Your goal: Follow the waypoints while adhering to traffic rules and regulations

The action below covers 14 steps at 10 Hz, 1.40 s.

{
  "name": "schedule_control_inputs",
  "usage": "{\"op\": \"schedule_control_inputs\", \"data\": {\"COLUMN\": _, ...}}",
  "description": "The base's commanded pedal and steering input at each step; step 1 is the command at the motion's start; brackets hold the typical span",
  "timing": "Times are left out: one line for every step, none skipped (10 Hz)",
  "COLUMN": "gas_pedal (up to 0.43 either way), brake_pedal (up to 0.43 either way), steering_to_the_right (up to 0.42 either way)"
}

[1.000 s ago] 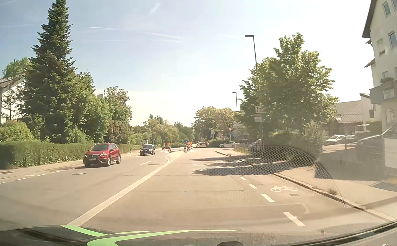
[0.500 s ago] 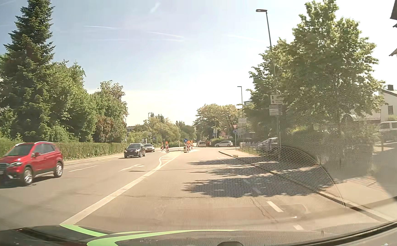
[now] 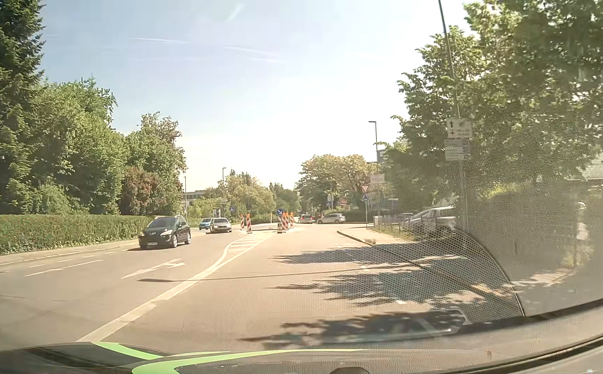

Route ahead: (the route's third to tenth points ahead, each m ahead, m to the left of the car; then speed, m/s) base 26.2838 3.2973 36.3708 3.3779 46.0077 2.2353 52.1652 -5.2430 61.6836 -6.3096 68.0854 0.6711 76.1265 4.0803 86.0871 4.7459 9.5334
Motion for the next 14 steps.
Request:
{"op": "schedule_control_inputs", "data": {"gas_pedal": 0.000, "brake_pedal": 0.128, "steering_to_the_right": -0.008}}
{"op": "schedule_control_inputs", "data": {"gas_pedal": 0.000, "brake_pedal": 0.128, "steering_to_the_right": -0.007}}
{"op": "schedule_control_inputs", "data": {"gas_pedal": 0.000, "brake_pedal": 0.122, "steering_to_the_right": -0.007}}
{"op": "schedule_control_inputs", "data": {"gas_pedal": 0.000, "brake_pedal": 0.122, "steering_to_the_right": -0.007}}
{"op": "schedule_control_inputs", "data": {"gas_pedal": 0.000, "brake_pedal": 0.122, "steering_to_the_right": -0.006}}
{"op": "schedule_control_inputs", "data": {"gas_pedal": 0.000, "brake_pedal": 0.122, "steering_to_the_right": -0.004}}
{"op": "schedule_control_inputs", "data": {"gas_pedal": 0.000, "brake_pedal": 0.116, "steering_to_the_right": -0.004}}
{"op": "schedule_control_inputs", "data": {"gas_pedal": 0.000, "brake_pedal": 0.091, "steering_to_the_right": -0.003}}
{"op": "schedule_control_inputs", "data": {"gas_pedal": 0.000, "brake_pedal": 0.091, "steering_to_the_right": -0.003}}
{"op": "schedule_control_inputs", "data": {"gas_pedal": 0.000, "brake_pedal": 0.104, "steering_to_the_right": -0.004}}
{"op": "schedule_control_inputs", "data": {"gas_pedal": 0.000, "brake_pedal": 0.140, "steering_to_the_right": -0.003}}
{"op": "schedule_control_inputs", "data": {"gas_pedal": 0.000, "brake_pedal": 0.146, "steering_to_the_right": -0.003}}
{"op": "schedule_control_inputs", "data": {"gas_pedal": 0.000, "brake_pedal": 0.159, "steering_to_the_right": -0.003}}
{"op": "schedule_control_inputs", "data": {"gas_pedal": 0.000, "brake_pedal": 0.177, "steering_to_the_right": -0.003}}
